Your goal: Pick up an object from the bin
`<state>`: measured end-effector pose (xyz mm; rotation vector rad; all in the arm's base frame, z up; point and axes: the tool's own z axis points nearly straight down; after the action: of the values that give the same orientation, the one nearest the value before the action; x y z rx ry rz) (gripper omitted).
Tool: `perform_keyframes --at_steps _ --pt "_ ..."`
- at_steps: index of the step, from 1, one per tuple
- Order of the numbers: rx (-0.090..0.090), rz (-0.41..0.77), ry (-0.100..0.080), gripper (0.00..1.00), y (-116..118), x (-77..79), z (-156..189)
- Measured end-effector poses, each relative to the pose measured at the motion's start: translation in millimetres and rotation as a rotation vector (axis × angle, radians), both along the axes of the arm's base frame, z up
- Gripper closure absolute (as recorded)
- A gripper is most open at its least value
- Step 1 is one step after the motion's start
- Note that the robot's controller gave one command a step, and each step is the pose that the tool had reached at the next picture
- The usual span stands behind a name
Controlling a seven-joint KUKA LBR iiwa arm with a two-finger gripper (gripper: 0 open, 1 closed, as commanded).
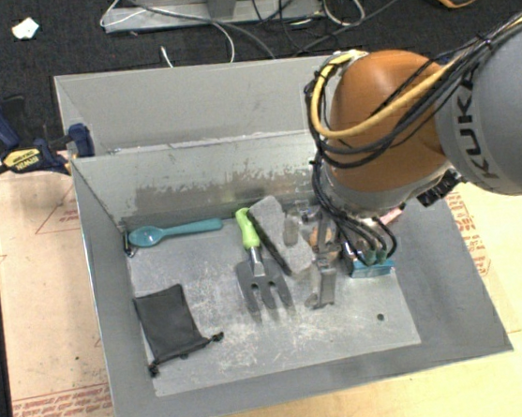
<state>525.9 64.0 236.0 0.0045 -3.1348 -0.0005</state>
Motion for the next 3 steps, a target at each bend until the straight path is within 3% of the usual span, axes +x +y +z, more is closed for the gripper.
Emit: perform_keyframes --at_steps 1,2,3 --pt "0.001 -0.003 -0.007 0.0 -1 1.7 3" --pt "0.002 -0.063 -0.013 0.0 -57 22.1 -65" --pt "-0.001 -0.077 0.002 0.0 -68 21.1 -86"
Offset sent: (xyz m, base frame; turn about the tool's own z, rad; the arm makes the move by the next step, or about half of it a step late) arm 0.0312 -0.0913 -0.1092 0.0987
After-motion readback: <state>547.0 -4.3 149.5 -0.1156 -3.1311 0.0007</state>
